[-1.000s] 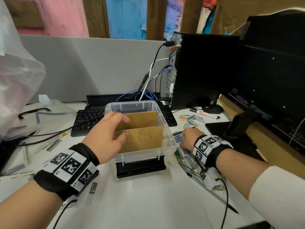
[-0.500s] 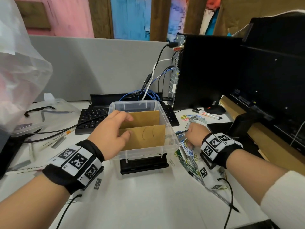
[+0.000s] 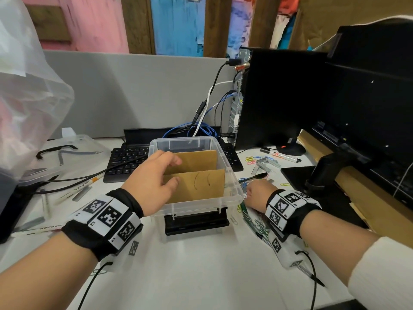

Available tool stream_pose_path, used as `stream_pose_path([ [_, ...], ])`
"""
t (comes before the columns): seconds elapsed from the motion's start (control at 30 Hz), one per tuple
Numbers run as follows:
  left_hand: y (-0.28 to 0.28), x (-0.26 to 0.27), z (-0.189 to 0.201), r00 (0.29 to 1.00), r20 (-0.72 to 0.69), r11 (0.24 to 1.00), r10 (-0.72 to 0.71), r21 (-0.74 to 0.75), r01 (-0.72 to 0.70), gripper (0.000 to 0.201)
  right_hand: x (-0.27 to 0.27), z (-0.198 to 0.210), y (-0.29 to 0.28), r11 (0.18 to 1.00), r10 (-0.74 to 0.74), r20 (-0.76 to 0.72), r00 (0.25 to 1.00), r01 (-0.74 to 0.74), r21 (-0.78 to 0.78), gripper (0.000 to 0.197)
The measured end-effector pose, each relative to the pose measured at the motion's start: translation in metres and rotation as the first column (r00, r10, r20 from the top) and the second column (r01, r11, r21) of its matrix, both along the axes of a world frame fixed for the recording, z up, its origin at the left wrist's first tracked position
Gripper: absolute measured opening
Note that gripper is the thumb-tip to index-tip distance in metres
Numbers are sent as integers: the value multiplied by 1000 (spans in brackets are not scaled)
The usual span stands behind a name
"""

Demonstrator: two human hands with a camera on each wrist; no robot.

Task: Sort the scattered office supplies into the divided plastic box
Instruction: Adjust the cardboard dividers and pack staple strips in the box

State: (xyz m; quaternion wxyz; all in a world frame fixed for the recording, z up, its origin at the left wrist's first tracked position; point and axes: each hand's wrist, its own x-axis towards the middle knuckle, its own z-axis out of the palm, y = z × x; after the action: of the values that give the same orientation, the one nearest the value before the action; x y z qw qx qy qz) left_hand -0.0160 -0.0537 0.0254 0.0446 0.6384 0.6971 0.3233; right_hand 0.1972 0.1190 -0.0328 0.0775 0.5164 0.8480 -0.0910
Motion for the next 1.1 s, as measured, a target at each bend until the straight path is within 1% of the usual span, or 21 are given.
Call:
stream_pose_path([
  [0.1,1,-1,-1,1000,-6,1000,1,4,-1,29,3,14,0,1000,-19,-76,997,21,19,21],
  [0.17,1,-1,0,1000,-2,1000,-1,-1,1,30,7,28,2,996,-58,-227,972,70,47,13],
  [0.2,2,0,1,1000,0,1000,-4,-2,4,30,10,35,2,994,-70,-330,941,95,60,12],
  [0.27,2,0,5,1000,1,1000,-10,5,10,29,12,50,1,989,-31,-547,836,104,104,14],
  [0.3,2,2,8,1000,2,1000,-15,19,15,28,12,59,-4,988,14,-651,759,88,124,17],
  [0.37,2,6,13,999,8,997,-34,72,33,28,7,77,-21,993,84,-812,578,24,120,21],
  [0.4,2,9,16,999,24,994,-48,95,46,27,3,85,-31,995,96,-867,489,-31,92,21],
  [0.43,1,13,18,996,55,992,-66,112,59,27,-2,91,-42,993,95,-905,415,-104,57,21],
  [0.47,1,17,20,990,110,990,-90,120,77,26,-7,95,-52,983,91,-926,366,-181,25,21],
  [0.5,2,21,21,975,188,988,-122,119,101,27,-12,97,-60,967,86,-937,339,-253,-3,20],
  [0.57,2,27,22,913,355,979,-199,118,168,36,-23,97,-73,925,38,-953,301,-371,-80,16],
  [0.63,3,29,21,856,453,968,-249,139,208,42,-35,93,-80,882,-41,-963,266,-444,-160,13],
  [0.67,3,28,20,837,482,965,-260,147,215,40,-41,91,-83,873,-59,-963,263,-455,-178,12],
  [0.77,5,23,16,802,551,973,-231,144,182,31,-54,82,-86,885,-66,-961,269,-429,-181,14],
  [0.83,5,20,14,784,583,978,-211,127,168,26,-59,77,-87,888,-110,-961,254,-410,-210,13],
  [0.9,6,20,12,765,616,982,-190,118,149,24,-59,75,-87,868,-199,-959,201,-418,-268,12],
  [1.0,8,21,8,739,648,983,-184,119,140,22,-55,74,-82,842,-312,-946,86,-436,-318,27],
  [1.1,8,22,7,724,665,984,-181,116,139,19,-52,71,-78,825,-371,-928,31,-448,-345,36],
])
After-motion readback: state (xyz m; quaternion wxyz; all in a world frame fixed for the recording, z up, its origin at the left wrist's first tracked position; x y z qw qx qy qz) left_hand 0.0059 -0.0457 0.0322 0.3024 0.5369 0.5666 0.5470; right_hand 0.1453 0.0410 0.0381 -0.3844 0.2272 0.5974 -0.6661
